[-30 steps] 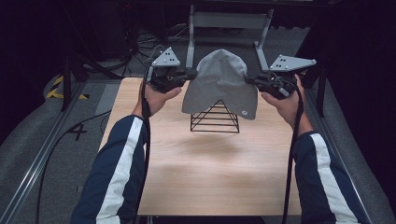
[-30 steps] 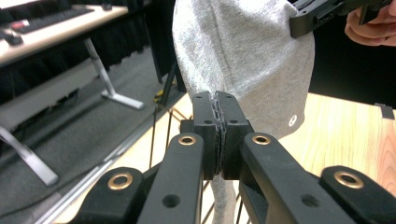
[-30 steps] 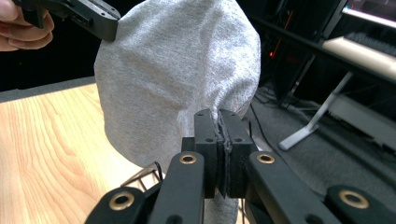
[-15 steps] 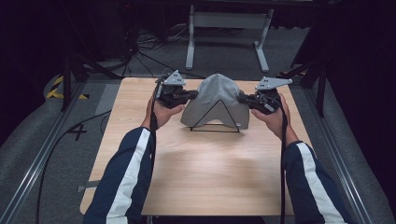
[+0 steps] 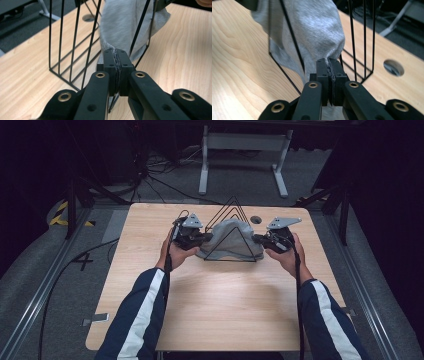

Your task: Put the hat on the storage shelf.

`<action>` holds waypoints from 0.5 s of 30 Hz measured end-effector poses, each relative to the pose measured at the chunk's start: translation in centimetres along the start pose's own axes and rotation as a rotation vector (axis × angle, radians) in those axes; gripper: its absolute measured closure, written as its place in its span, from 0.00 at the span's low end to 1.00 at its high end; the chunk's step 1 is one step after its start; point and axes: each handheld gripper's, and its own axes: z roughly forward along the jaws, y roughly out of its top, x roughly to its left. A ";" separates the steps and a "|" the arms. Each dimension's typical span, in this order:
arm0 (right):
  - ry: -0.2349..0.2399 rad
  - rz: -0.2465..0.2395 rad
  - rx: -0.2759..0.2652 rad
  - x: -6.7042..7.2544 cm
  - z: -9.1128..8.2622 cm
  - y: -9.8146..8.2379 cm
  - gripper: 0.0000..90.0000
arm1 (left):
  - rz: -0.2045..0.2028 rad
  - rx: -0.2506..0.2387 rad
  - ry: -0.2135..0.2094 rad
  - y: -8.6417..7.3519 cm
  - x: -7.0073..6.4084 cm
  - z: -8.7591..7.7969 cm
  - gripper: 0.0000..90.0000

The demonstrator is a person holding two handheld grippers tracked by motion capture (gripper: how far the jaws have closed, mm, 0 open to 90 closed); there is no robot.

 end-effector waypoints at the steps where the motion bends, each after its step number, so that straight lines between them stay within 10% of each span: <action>1: -0.003 0.009 0.006 -0.1 0.2 -0.3 0.98 | 0.000 0.007 0.002 -0.2 0.0 0.1 0.98; 15: -0.034 0.022 0.002 0.0 0.9 -1.3 0.98 | 0.002 0.034 0.016 -1.3 0.0 1.3 0.99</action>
